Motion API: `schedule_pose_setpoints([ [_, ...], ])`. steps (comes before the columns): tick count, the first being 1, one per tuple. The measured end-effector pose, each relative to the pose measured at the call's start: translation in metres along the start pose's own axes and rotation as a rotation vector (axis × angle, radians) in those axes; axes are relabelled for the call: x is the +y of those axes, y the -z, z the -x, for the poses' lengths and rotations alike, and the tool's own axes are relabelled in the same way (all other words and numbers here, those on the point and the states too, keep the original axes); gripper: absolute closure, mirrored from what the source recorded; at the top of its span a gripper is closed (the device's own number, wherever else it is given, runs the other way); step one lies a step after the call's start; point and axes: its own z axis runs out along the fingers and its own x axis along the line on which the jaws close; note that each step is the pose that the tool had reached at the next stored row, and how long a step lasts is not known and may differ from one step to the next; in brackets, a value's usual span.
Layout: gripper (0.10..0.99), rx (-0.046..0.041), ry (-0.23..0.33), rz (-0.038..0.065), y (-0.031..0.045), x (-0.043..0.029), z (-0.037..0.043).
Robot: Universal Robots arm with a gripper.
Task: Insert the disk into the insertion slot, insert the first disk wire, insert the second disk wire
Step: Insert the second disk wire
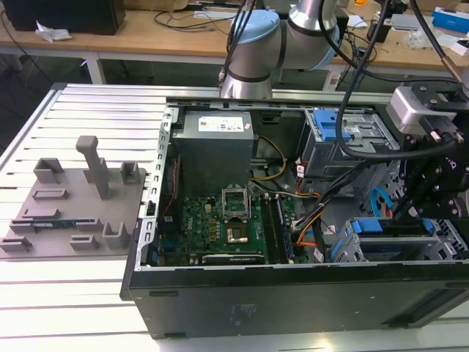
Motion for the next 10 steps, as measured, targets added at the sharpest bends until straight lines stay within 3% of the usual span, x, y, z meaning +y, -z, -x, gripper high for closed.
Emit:
schedule_pose_setpoints([
  [10, 0.925, 0.0005, 0.001, 0.000, 0.0024, 0.0000, 0.0000],
])
